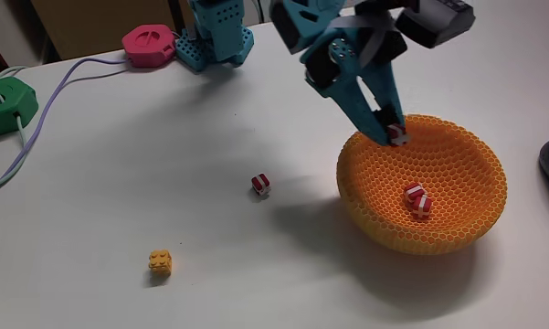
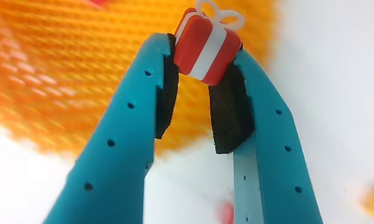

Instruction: Place cube pieces into the yellow basket

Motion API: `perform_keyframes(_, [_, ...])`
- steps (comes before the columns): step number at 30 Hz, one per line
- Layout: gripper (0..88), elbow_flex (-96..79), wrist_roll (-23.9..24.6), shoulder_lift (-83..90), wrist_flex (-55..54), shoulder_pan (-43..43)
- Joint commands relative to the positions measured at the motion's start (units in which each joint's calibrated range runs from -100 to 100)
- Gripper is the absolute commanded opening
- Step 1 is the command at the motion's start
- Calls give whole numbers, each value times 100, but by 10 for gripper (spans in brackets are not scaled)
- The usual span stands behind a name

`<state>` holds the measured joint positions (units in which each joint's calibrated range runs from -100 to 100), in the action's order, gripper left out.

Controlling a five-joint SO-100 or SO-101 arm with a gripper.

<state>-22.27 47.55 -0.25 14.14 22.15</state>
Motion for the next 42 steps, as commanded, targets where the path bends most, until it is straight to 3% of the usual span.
perform_keyframes(1, [297,363,-49,-146,-606,218])
perform_keyframes(3, [381,267,-107,-136,-815,292])
perform_keyframes(7, [418,151,-147,176,-354,274])
perform_keyframes(14, [395,460,-762,1710,3147,-901])
perform_keyframes(16, [378,161,-772,2042,3607,-1423])
perform_keyframes(20, [339,-1148,-454,2259,3477,-1972])
perform_keyframes(24, [333,-2410,-78,2108,2374,-1991])
perform_keyframes(42, [261,-2371,-166,479,706,-2177])
